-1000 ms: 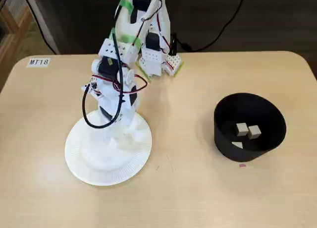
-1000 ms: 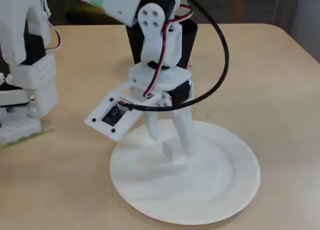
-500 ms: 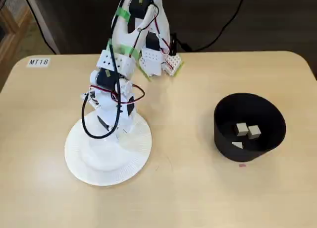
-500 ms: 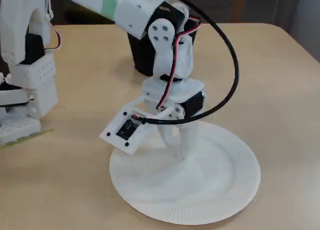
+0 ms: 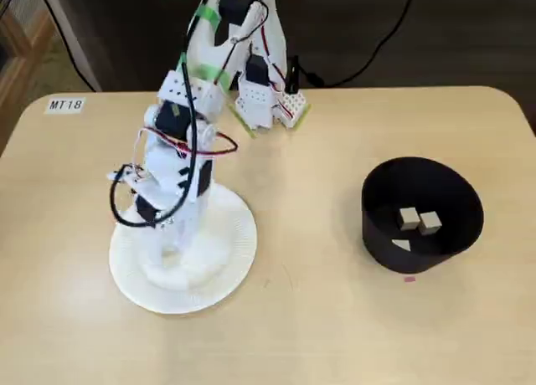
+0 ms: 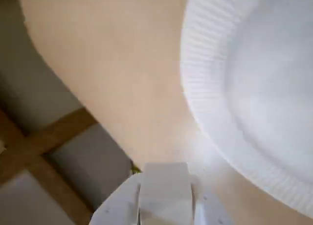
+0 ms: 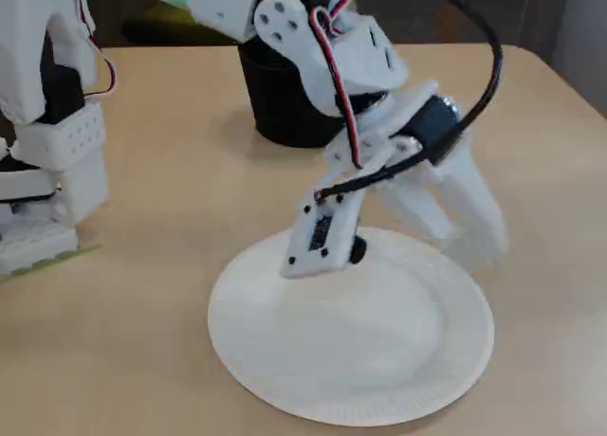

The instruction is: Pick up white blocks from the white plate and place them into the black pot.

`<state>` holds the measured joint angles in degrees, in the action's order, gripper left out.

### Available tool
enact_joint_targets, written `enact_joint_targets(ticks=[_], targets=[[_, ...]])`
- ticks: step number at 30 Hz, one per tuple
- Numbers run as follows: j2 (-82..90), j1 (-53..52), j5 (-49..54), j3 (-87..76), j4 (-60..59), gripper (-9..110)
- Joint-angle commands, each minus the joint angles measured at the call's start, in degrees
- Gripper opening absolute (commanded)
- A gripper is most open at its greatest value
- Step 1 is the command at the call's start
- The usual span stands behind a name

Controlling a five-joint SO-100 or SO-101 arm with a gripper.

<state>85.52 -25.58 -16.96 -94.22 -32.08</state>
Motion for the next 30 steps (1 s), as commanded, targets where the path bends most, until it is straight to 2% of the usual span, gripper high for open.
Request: enact_joint_targets(ticks=[1, 9, 16, 22, 30], targets=[[6.4, 0.6, 1.1, 3.0, 5.9, -2], [13.1, 7.9, 3.5, 4.4, 18.1, -2], [20.9, 24.7, 10.4, 2.6, 19.7, -2], [25.6, 40.1, 15.6, -4.0, 21.4, -2], [41.1, 55.8, 18.3, -22.4, 19.5, -2]])
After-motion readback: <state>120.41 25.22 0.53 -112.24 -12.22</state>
